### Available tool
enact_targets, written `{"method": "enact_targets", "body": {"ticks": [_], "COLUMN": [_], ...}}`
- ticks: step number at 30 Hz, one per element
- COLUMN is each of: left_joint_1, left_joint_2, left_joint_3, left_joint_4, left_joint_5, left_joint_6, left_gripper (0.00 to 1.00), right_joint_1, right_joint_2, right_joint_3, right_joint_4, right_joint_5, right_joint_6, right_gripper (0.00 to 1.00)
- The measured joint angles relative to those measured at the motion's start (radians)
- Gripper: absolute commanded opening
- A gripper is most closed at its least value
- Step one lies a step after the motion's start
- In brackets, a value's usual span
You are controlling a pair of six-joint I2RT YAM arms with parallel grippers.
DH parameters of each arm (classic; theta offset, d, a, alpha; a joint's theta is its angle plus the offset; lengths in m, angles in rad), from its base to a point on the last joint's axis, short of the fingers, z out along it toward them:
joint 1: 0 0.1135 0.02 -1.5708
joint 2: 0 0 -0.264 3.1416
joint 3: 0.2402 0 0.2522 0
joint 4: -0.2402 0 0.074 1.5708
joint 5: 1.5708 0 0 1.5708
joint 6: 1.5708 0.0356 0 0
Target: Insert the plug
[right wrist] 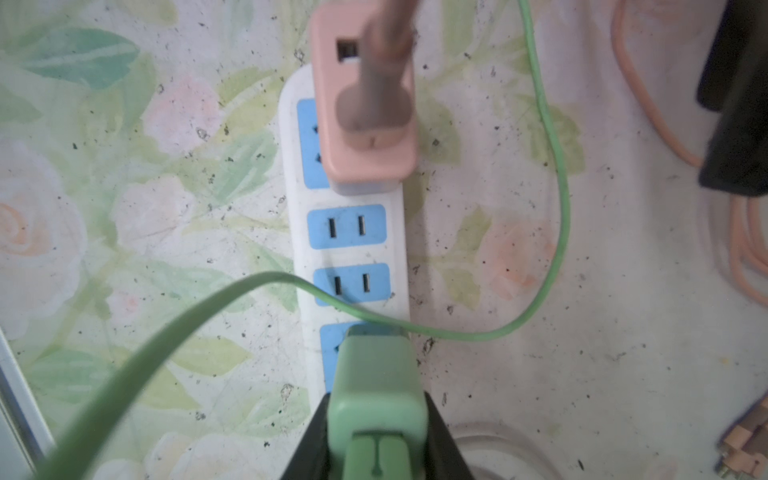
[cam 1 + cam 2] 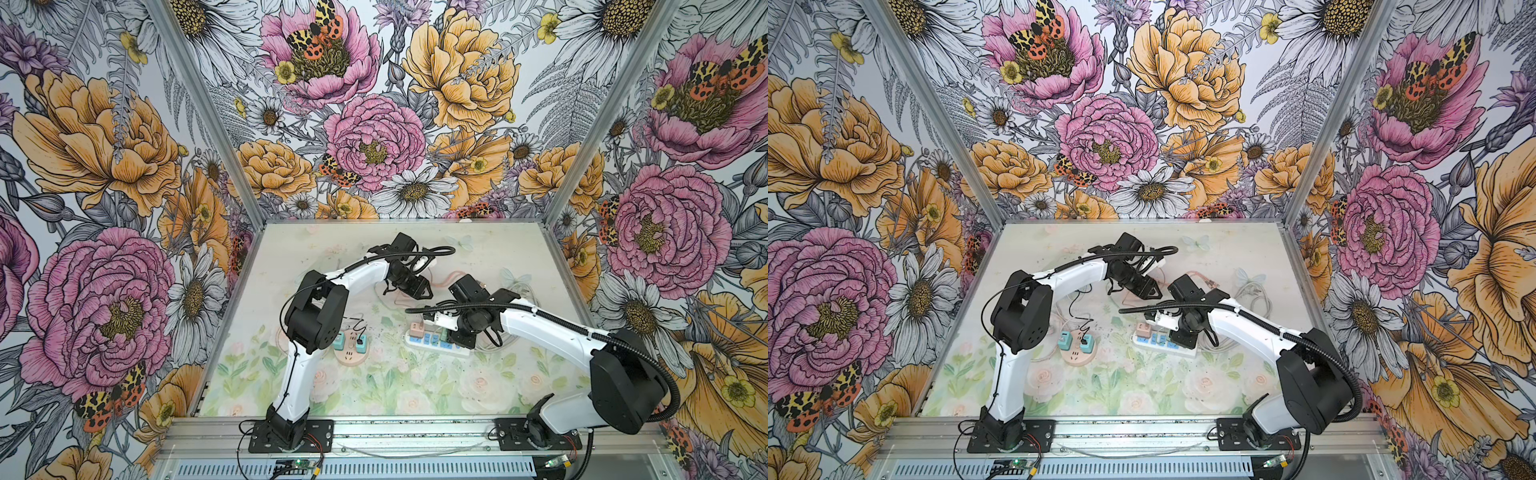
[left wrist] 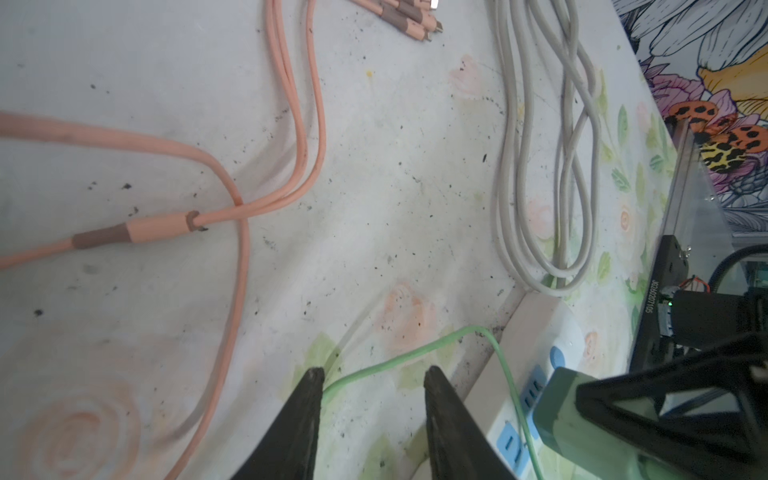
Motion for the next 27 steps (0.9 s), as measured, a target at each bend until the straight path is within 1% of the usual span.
{"method": "enact_targets", "body": {"ticks": [4, 9, 12, 15, 17, 21, 24, 27], "left_joint_1": [0.018, 0.053, 0.071, 0.082, 0.081, 0.081, 0.081, 0.081], "left_joint_2": [-0.092, -0.19, -0.246, -0.326, -0.379, -0.455, -0.454, -0.41], "left_joint_3": [-0.023, -0.063, -0.118, -0.2, -0.234, -0.238, -0.225, -0.212], "left_joint_4": [-0.04, -0.053, -0.048, -0.036, -0.026, 0.014, 0.034, 0.045], "left_joint_5": [-0.029, -0.143, -0.223, -0.253, -0.253, -0.229, -0.189, -0.148], "left_joint_6": [0.005, -0.026, -0.072, -0.11, -0.127, -0.13, -0.126, -0.126], "left_gripper": [0.46, 0.45, 0.46, 0.48, 0.49, 0.49, 0.5, 0.5], "right_joint_1": [0.0, 0.0, 0.0, 0.0, 0.0, 0.0, 0.0, 0.0], "right_joint_2": [0.001, 0.001, 0.001, 0.001, 0.001, 0.002, 0.002, 0.002], "right_joint_3": [0.0, 0.0, 0.0, 0.0, 0.001, 0.003, 0.003, 0.003], "right_joint_4": [0.0, 0.0, 0.0, 0.001, 0.0, -0.002, -0.002, -0.002], "right_joint_5": [0.002, 0.003, 0.004, 0.009, 0.012, 0.012, 0.013, 0.013], "right_joint_6": [0.0, 0.0, 0.0, -0.003, -0.003, -0.003, -0.003, -0.003], "right_gripper": [0.0, 0.0, 0.0, 0.0, 0.0, 0.0, 0.0, 0.0]}}
